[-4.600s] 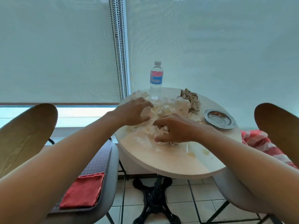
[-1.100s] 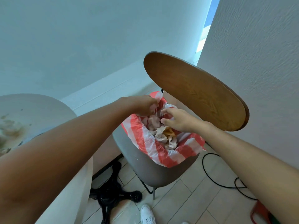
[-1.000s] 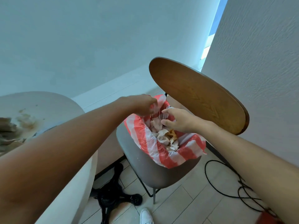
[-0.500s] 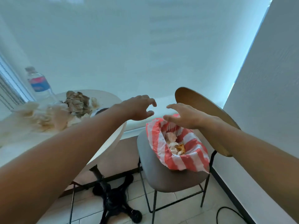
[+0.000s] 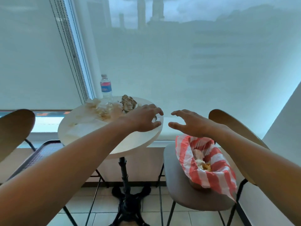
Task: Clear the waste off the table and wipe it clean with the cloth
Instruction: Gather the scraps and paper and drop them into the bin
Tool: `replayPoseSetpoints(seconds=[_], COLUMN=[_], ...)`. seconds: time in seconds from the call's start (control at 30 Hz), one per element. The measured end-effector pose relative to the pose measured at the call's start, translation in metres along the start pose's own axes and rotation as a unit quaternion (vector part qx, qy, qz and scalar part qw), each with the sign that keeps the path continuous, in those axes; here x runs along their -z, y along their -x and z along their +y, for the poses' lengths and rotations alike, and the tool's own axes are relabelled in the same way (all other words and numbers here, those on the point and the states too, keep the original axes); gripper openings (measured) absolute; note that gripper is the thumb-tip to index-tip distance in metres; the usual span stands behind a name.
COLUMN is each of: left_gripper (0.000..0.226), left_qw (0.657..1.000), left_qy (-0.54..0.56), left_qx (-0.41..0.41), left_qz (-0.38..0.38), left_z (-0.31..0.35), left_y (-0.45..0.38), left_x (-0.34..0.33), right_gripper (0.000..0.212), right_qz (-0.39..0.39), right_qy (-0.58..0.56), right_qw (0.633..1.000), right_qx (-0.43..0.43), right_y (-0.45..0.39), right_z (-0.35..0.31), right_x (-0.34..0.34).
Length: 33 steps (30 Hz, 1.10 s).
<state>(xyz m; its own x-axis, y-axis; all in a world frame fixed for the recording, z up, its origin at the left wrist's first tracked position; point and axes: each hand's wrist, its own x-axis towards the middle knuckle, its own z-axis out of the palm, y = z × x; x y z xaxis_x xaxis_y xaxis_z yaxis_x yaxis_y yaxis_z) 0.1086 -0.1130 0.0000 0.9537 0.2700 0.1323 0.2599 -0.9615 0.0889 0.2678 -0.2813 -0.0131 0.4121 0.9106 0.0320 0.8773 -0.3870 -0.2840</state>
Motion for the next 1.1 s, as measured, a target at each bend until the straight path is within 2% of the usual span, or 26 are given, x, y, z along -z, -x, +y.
replayPoseSetpoints(seconds=[0.3,0.87,1.1], left_gripper=[0.046,0.043,0.039], left_qw=[0.999,1.0,0.999], left_qy=[-0.005,0.014,0.024], left_qx=[0.035,0.019,0.021], left_qz=[0.012,0.003,0.011], left_z=[-0.068,-0.226,-0.268], left_y=[0.048,0.084,0.085], left_x=[0.007,0.007,-0.007], right_gripper=[0.069,0.065,0.06], right_qz=[-0.001,0.015,0.052], right_qy=[0.005,0.014,0.04], right_qw=[1.0,1.0,0.996], right_qx=[0.027,0.009,0.063], right_y=[-0.033,-0.104,-0.14], right_z=[-0.061,-0.164,-0.189], right_x=[-0.012,-0.053,-0.064])
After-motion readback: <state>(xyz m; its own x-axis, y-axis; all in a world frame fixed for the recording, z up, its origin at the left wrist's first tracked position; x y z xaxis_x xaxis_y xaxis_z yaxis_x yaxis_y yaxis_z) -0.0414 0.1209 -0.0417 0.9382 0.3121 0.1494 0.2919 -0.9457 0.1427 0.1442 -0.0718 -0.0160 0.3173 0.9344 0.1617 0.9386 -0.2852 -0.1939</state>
